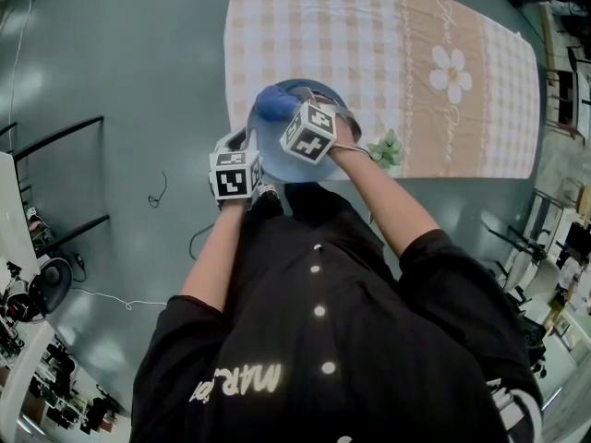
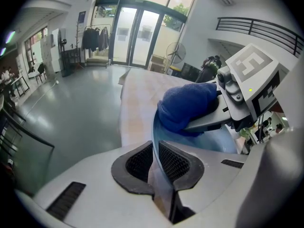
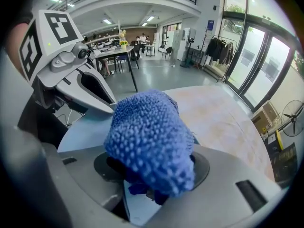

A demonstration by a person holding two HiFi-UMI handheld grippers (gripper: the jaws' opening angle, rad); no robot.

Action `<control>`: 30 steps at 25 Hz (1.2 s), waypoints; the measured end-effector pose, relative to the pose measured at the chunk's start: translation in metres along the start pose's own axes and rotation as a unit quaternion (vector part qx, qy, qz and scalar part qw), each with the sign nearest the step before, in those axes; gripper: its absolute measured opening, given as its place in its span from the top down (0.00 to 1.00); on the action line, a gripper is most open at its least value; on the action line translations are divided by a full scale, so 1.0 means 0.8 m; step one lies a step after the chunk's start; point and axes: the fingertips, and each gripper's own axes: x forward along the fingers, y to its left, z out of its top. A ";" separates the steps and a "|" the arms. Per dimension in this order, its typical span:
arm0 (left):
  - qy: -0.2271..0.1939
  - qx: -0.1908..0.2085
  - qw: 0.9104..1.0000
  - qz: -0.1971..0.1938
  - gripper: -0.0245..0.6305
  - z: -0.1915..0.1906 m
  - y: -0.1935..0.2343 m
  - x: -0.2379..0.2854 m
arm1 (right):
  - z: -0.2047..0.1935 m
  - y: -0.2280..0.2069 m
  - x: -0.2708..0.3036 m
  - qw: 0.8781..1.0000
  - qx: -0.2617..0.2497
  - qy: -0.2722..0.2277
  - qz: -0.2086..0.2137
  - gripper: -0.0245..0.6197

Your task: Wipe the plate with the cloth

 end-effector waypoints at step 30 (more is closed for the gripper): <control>0.001 -0.011 1.000 0.008 0.89 0.001 0.002 0.001 | -0.085 -0.034 -0.035 0.996 -0.007 0.085 -0.039 0.65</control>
